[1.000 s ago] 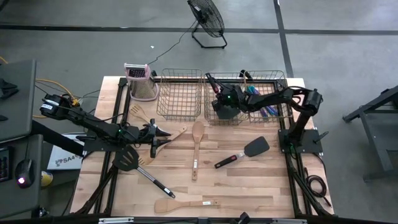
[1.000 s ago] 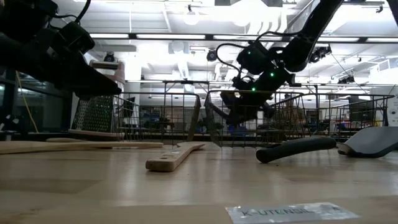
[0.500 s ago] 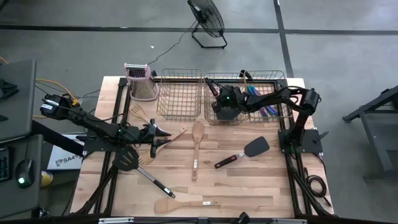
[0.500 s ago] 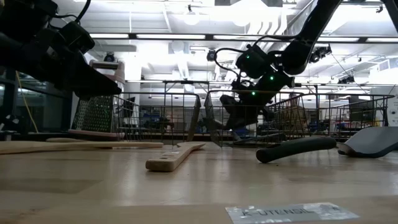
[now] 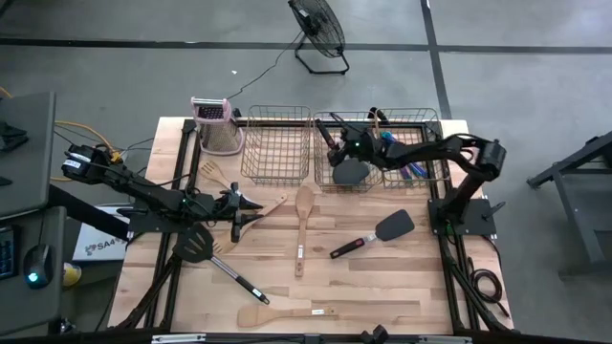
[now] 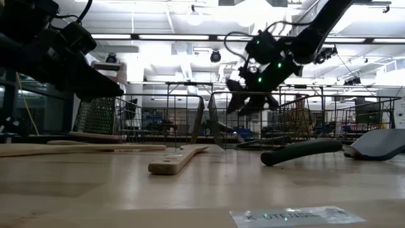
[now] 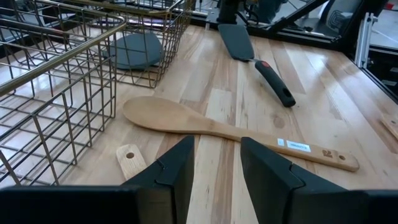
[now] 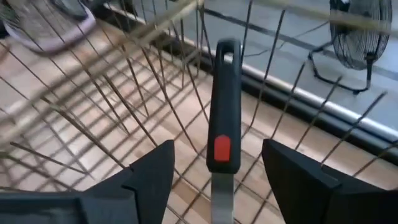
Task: Pick & Place Kitchen Items
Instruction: Put the black turner spatula into the middle mesh basket
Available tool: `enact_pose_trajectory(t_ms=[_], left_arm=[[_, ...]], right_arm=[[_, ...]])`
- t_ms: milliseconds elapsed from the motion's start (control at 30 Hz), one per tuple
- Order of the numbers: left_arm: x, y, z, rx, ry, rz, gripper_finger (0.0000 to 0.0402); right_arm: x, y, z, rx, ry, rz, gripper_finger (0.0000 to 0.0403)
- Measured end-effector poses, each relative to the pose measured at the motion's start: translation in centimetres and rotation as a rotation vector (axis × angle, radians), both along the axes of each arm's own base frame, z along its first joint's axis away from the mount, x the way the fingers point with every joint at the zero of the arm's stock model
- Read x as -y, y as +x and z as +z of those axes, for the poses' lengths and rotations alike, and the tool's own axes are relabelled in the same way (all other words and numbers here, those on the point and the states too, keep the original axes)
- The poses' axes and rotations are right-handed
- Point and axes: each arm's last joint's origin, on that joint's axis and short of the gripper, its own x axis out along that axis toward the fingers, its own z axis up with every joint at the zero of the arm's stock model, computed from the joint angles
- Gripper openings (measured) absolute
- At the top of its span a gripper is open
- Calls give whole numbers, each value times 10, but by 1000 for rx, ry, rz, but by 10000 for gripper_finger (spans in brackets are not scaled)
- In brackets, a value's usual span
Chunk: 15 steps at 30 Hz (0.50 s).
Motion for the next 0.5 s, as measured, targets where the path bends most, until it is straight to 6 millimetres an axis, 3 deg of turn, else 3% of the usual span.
enact_pose_trajectory(t_ms=[500], left_arm=[[0, 0, 0, 0, 0, 0, 129]], right_arm=[[-25, -23, 66, 96, -50, 182, 238]])
